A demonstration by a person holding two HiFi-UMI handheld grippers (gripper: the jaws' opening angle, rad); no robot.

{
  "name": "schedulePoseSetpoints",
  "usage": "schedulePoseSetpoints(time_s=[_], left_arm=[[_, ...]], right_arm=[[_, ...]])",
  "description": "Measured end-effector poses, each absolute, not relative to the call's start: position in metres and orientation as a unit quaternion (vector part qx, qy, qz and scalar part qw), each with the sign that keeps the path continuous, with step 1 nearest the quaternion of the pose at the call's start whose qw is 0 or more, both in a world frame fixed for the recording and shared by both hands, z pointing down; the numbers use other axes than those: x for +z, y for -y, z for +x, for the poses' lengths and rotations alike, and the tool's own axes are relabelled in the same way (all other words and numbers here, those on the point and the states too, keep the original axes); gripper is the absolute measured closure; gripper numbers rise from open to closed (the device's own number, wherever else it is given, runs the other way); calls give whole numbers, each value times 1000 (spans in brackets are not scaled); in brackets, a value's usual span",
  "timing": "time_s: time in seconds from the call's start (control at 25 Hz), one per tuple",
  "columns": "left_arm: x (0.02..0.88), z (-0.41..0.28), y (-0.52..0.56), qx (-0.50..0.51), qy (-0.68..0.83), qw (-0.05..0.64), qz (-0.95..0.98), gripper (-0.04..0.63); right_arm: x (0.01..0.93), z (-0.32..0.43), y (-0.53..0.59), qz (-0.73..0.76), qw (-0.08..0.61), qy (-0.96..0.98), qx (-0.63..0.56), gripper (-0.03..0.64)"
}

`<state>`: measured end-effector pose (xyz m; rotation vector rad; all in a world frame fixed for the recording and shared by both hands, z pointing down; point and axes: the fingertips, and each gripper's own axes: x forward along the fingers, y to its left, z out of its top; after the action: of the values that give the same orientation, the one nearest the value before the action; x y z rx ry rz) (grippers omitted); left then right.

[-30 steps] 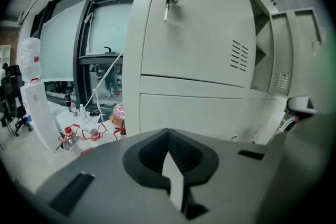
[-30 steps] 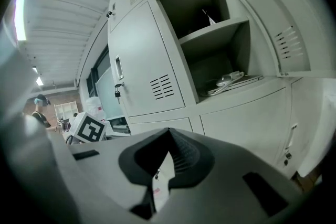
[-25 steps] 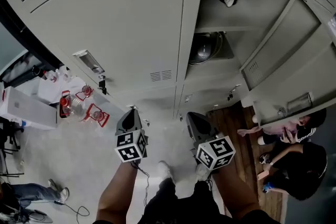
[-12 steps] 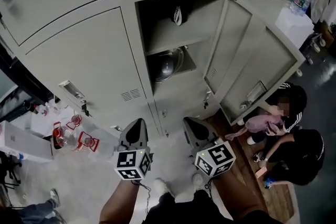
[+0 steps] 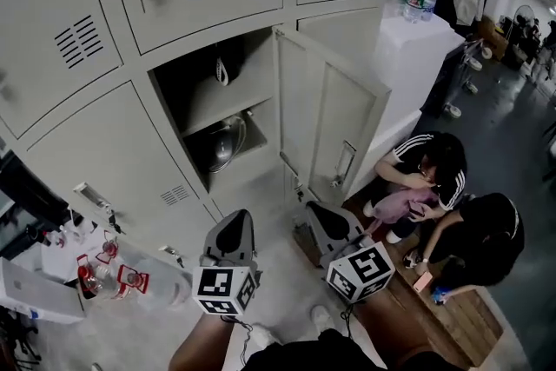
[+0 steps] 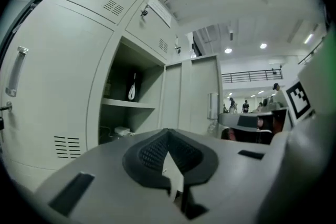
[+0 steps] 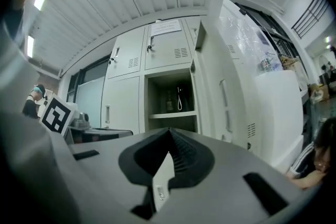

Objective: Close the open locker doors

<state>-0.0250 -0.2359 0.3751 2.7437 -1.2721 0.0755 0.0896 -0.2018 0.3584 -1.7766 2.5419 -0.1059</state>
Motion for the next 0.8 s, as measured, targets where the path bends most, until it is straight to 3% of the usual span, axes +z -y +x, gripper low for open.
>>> schedulePoseSetpoints(time_s=[0.8], left_arm=[[355, 97, 175, 29, 326, 46, 944, 591]], right_arm=[[345, 210, 168, -597, 66, -795, -84, 617]])
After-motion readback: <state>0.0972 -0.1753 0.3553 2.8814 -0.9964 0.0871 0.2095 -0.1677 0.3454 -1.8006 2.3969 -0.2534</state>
